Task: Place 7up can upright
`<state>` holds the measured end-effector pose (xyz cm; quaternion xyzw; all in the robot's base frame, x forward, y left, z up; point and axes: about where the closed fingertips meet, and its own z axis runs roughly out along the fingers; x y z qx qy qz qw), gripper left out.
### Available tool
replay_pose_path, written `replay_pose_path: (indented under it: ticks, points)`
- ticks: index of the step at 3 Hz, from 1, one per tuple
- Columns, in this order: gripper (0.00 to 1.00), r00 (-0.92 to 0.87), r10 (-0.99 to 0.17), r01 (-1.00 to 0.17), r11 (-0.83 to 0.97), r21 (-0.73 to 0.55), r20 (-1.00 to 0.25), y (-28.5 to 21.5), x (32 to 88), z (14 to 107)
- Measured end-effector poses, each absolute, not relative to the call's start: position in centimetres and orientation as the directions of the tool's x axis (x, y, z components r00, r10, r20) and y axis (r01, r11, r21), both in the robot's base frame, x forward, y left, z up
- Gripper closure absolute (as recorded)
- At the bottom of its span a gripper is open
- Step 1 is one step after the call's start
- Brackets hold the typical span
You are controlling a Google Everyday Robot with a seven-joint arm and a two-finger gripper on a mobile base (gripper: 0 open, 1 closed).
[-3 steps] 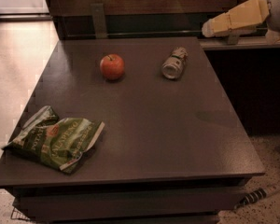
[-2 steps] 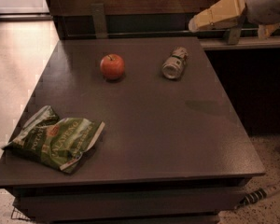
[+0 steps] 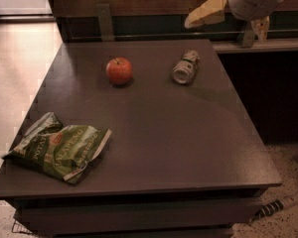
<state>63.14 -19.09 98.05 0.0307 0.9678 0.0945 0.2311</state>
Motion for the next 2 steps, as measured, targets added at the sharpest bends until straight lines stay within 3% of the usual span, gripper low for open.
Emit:
replay_pose_path:
  ticks: [2]
  points:
    - [0.0, -0.919, 0.208, 0.142, 0.967, 0.21, -0.335, -20.1, 67.3, 94.6]
